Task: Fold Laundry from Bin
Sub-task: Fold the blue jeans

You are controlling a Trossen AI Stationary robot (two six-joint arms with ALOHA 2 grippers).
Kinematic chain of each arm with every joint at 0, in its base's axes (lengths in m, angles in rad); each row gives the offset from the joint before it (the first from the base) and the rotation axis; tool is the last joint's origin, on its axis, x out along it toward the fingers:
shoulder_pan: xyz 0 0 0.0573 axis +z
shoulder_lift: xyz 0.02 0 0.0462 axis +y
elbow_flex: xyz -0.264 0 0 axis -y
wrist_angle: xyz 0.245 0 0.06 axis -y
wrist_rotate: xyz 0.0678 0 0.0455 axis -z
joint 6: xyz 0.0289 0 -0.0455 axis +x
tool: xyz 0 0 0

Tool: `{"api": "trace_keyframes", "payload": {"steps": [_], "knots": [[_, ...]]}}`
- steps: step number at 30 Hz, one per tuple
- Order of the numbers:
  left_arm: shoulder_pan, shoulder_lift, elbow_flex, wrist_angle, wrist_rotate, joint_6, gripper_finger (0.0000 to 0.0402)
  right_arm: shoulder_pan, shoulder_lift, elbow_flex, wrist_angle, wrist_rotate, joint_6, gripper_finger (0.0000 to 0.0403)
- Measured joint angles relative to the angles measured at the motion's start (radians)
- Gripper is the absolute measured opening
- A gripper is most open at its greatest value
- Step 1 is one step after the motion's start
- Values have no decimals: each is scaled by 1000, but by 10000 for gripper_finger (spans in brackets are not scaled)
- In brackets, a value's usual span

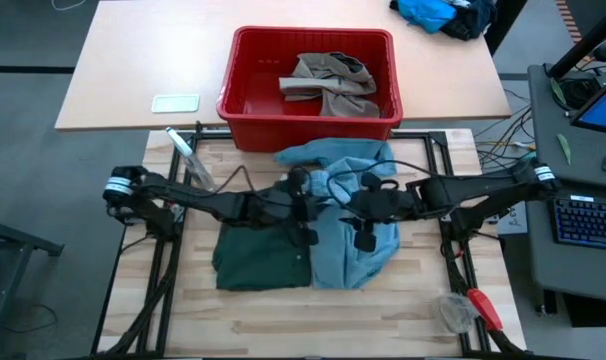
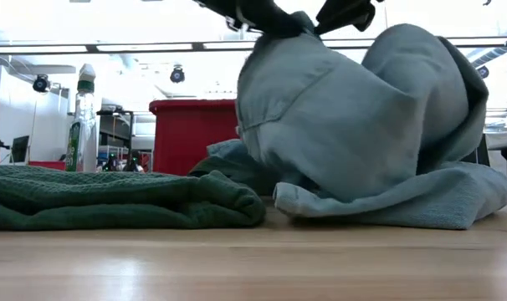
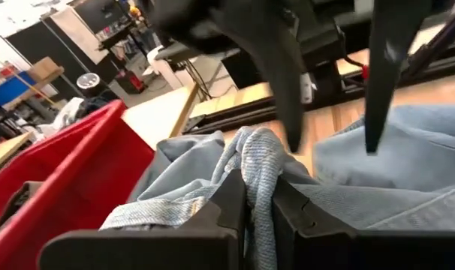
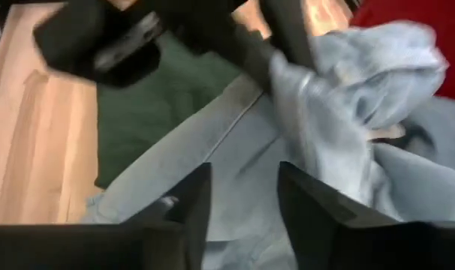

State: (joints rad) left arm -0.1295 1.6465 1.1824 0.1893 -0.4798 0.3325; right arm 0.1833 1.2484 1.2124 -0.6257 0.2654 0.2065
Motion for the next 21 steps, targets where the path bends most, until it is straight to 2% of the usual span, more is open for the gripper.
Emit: {"api": "trace_keyframes", "payload": {"steps": [5, 10, 14, 21], "knots": [[0, 112, 86, -37, -26, -1, 7, 0, -1, 62, -153, 1, 97, 215], [0, 176, 146, -35, -52, -3, 7, 0, -3, 64, -237, 47, 160, 257], [-1, 185, 166, -33, -46, -4, 7, 0, -2, 26, -231, 58, 177, 276], [-17, 174, 174, -35, 3, -20, 7, -7, 27, -14, -165, 155, 161, 279]]}}
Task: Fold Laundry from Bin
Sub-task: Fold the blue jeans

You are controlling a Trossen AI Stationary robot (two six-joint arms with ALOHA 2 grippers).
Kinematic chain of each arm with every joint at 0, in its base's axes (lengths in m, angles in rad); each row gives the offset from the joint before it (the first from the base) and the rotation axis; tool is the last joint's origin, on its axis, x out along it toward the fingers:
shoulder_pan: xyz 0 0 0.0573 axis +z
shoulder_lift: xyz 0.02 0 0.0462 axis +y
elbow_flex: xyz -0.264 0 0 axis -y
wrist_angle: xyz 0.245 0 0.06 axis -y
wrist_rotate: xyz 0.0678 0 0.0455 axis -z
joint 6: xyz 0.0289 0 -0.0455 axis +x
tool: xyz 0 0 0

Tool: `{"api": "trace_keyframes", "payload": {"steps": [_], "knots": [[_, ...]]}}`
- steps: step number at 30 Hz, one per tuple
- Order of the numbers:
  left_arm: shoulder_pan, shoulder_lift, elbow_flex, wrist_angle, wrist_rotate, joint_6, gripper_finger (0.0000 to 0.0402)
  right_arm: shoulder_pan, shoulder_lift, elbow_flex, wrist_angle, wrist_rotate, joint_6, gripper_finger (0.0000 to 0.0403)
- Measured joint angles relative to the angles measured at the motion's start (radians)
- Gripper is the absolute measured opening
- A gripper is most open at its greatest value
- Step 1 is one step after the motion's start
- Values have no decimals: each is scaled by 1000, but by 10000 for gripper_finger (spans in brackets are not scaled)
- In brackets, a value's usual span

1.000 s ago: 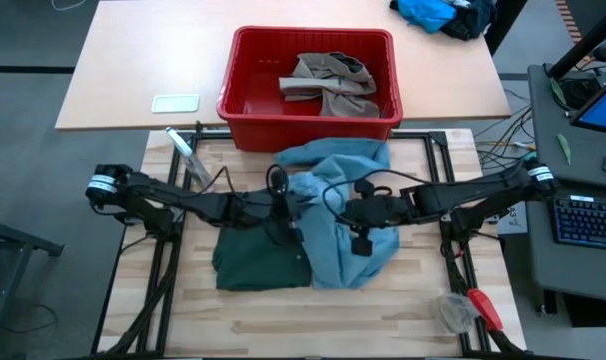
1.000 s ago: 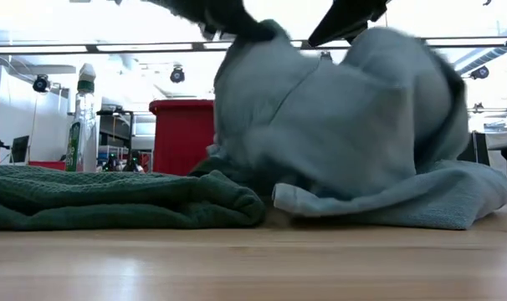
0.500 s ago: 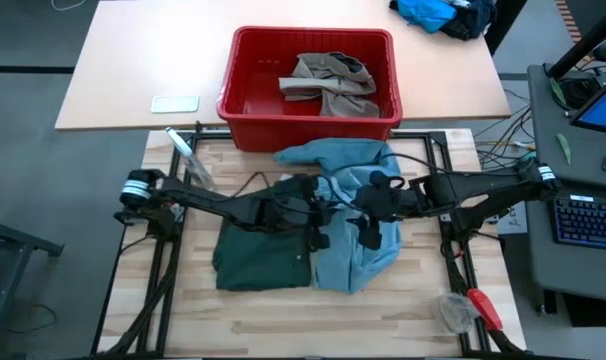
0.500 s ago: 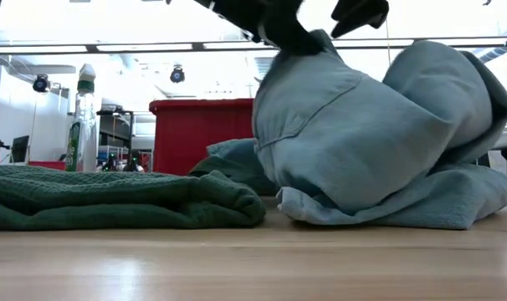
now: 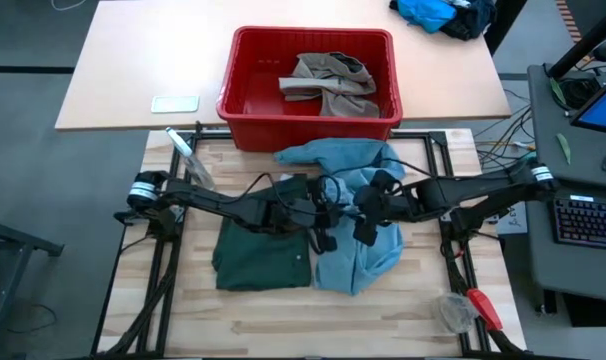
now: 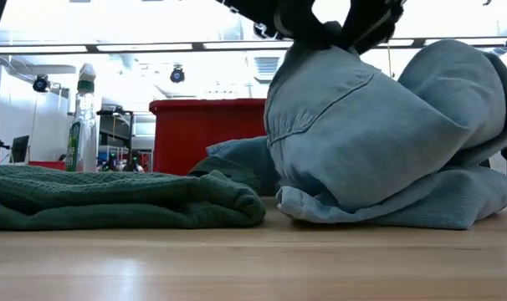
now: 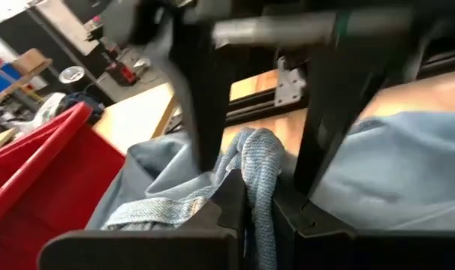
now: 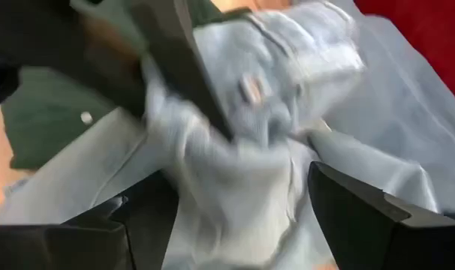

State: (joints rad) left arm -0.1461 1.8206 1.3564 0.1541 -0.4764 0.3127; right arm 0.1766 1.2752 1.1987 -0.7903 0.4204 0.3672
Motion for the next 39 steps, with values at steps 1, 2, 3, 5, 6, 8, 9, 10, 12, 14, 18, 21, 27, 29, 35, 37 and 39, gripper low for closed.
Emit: {"api": "trace_keyframes", "payload": {"steps": [1, 2, 3, 5, 6, 8, 9, 10, 12, 14, 18, 21, 27, 29, 35, 37, 39], "knots": [[-2, 0, 4, -4, 14, -4, 9, -3, 4, -8, 32, -5, -21, 278], [-5, 0, 7, -11, 24, -9, 11, -5, 8, -15, 60, -21, -42, 276], [-6, 0, 13, -18, 30, -16, 15, -7, 12, -21, 90, -38, -66, 272], [-8, 0, 24, -37, 31, -45, 23, -7, 15, -30, 132, -76, -116, 254], [-9, 0, 35, -54, 31, -59, 29, -7, 19, -31, 145, -85, -129, 240], [-9, -3, 61, -101, 36, -76, 40, -6, 22, -32, 160, -93, -143, 199], [-8, -4, 75, -122, 40, -81, 47, -6, 23, -32, 164, -94, -148, 173], [-8, -5, 88, -141, 41, -84, 54, -7, 23, -34, 170, -97, -157, 143], [-6, -5, 110, -181, 42, -85, 68, -6, 23, -37, 171, -98, -193, 76], [-6, -5, 129, -214, 42, -75, 82, -5, 23, -38, 158, -104, -212, 30], [-7, -17, 157, -296, 46, -60, 104, -5, 10, -41, 110, -102, -186, 26], [-5, -30, 158, -359, 45, -61, 116, -5, -28, -41, 70, -89, -154, 25], [-3, -108, 151, -459, 40, -69, 129, 7, -115, -51, 25, -74, -161, 24], [0, -149, 119, -475, 40, -68, 130, 30, -143, -77, 46, -53, -191, 23], [7, -356, -91, -419, -66, -147, 131, 163, -249, -293, 256, 99, -311, 23], [6, -429, -191, -339, -65, -180, 131, 209, -281, -385, 390, 100, -424, 22], [4, -485, -293, -248, -63, -207, 131, 248, -304, -472, 508, 31, -539, 22]]}}
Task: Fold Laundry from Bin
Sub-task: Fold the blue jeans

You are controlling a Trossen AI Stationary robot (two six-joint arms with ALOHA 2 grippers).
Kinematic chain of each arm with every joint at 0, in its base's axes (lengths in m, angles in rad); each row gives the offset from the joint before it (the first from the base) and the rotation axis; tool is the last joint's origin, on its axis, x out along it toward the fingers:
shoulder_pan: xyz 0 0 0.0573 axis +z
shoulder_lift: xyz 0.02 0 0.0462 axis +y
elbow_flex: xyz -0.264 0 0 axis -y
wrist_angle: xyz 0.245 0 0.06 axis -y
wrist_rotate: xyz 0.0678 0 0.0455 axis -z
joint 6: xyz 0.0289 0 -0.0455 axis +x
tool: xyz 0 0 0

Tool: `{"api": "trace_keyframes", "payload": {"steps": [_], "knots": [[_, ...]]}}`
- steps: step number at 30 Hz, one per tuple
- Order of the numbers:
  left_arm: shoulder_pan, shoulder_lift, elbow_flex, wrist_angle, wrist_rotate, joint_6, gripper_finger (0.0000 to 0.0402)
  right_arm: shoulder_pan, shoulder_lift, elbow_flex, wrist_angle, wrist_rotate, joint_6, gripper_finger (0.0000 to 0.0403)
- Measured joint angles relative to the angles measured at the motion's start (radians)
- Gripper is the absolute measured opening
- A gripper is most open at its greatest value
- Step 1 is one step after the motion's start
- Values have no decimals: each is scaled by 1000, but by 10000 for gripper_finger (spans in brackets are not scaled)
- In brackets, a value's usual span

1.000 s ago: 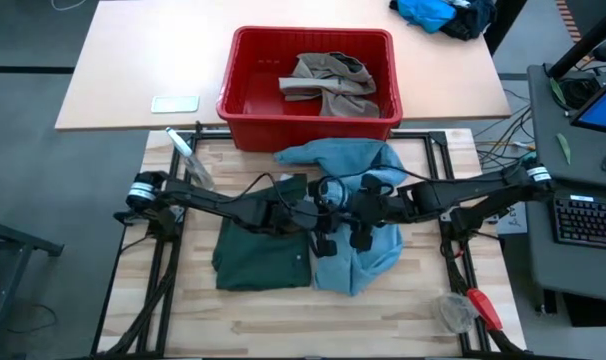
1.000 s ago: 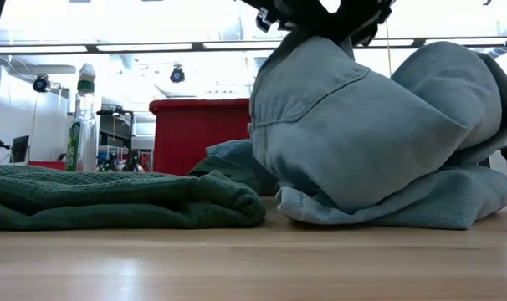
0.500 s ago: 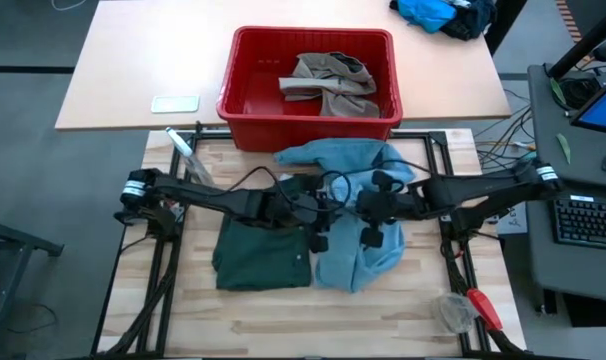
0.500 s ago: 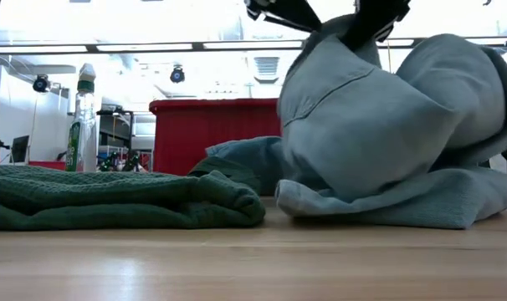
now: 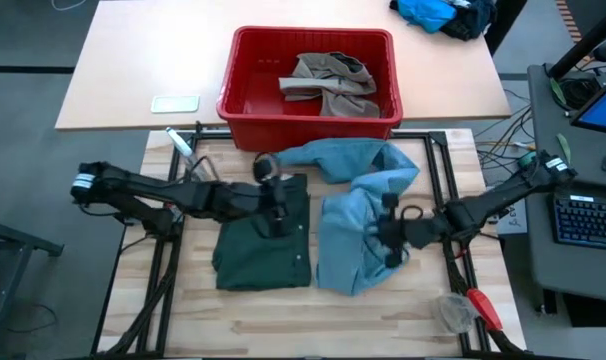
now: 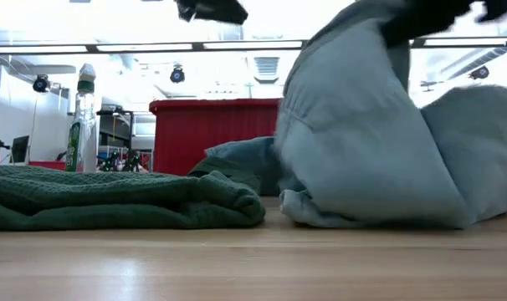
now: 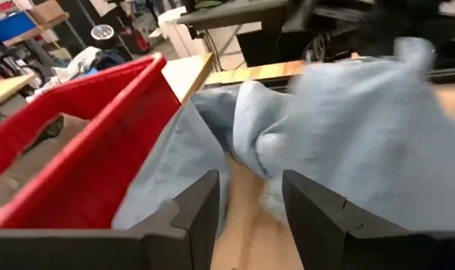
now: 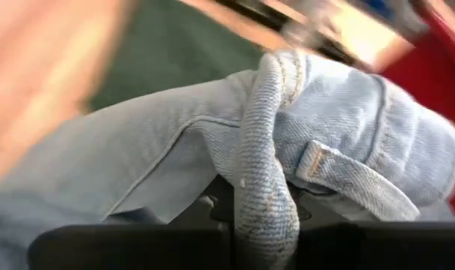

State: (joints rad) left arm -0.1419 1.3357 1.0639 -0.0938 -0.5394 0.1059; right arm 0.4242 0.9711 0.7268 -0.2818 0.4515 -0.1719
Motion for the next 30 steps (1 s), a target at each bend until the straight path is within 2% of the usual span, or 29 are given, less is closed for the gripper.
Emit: {"api": "trace_keyframes", "payload": {"steps": [3, 5, 6, 9, 13, 15, 20, 25, 30], "knots": [[-1, -63, -130, 119, 2, -26, 131, 19, -24, -92, 83, -298, -85, 22], [0, -84, -200, 191, 0, -46, 131, 19, -32, -122, 93, -469, -40, 22], [0, -88, -230, 227, 0, -58, 131, 19, -35, -129, 87, -507, 5, 22], [0, -80, -304, 333, 14, -111, 131, 16, -51, -128, 45, -510, 142, 22], [1, -28, -376, 483, 157, -154, 132, 16, -53, -129, -5, -494, 198, 22], [1, 13, -390, 522, 217, -174, 135, 16, -46, -129, -4, -453, 198, 22], [2, 137, -359, 538, 298, -239, 162, 16, -22, -129, -12, -428, 183, 22], [7, 286, -298, 539, 322, -295, 209, 16, 1, -129, -5, -425, 189, 22], [40, 406, -236, 532, 360, -440, 250, 16, 13, -130, 19, -425, 191, 22]]}}
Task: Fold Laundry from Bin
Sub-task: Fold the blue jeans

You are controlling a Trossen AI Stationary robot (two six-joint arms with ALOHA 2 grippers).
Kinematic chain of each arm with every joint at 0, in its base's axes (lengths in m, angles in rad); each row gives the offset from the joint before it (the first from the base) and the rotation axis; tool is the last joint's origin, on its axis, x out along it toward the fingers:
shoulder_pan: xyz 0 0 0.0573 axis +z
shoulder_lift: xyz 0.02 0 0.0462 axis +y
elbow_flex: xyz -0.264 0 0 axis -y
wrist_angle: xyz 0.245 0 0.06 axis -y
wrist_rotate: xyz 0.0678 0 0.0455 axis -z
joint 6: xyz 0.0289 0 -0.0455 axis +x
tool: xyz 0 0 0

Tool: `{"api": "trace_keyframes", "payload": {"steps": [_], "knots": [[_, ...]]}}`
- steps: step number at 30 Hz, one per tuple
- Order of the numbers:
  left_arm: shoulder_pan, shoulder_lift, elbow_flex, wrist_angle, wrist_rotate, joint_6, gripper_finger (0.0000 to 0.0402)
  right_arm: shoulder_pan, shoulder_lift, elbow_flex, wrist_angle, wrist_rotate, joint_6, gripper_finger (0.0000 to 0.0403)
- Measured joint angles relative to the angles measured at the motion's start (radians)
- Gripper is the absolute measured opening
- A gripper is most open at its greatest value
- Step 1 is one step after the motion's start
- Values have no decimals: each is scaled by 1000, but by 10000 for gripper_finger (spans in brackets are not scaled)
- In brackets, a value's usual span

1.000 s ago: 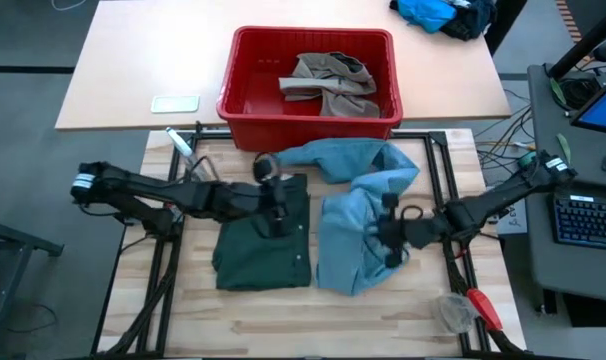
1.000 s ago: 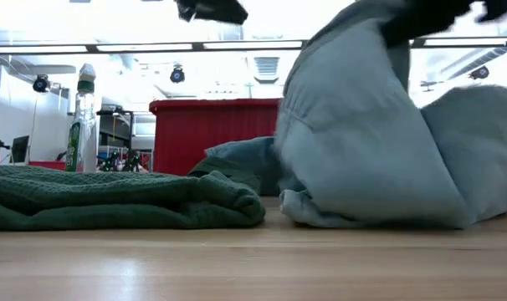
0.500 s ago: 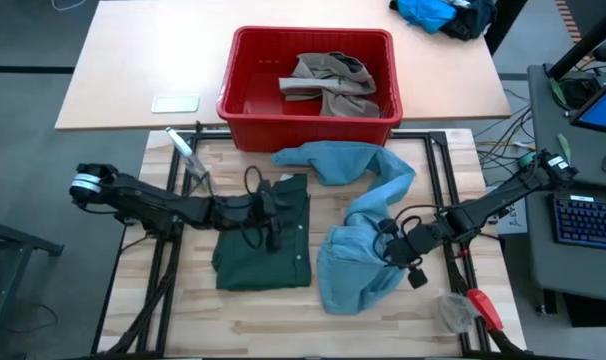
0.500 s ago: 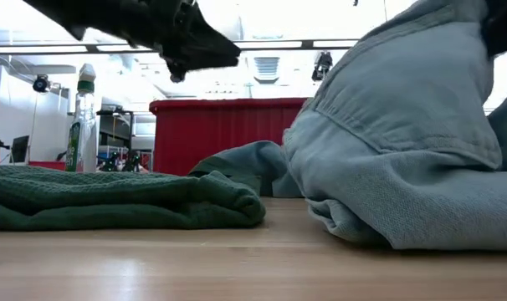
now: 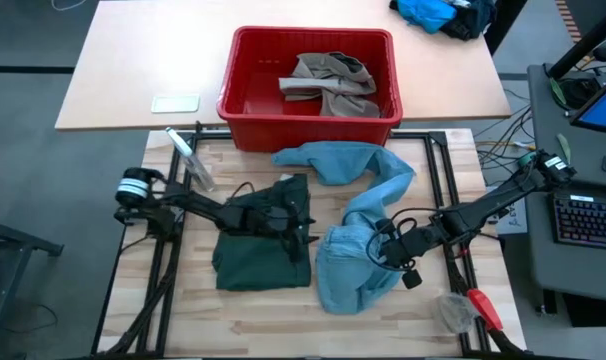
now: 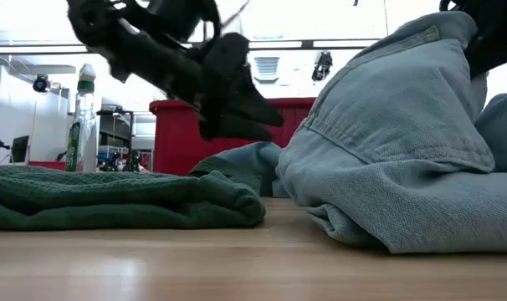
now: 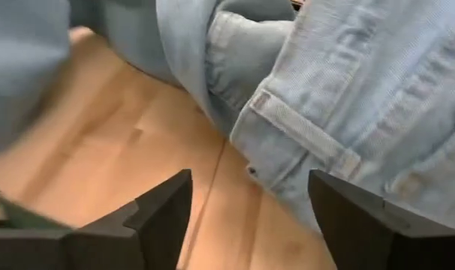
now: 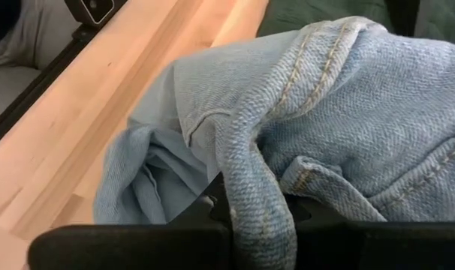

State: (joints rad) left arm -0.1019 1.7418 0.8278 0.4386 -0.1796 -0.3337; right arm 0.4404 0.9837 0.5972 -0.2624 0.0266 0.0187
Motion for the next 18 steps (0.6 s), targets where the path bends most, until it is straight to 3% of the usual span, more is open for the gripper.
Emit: {"api": "trace_keyframes", "payload": {"steps": [7, 12, 18], "knots": [[29, 85, 60, 49, 202, -121, 271, 0, 0, 0, 7, 0, 8, 22], [48, 134, 65, 57, 221, -207, 272, -1, 1, 0, 15, 3, 7, 23], [48, 228, 65, 297, 263, -208, 271, 0, 1, -2, 36, 2, -9, 23]]}}
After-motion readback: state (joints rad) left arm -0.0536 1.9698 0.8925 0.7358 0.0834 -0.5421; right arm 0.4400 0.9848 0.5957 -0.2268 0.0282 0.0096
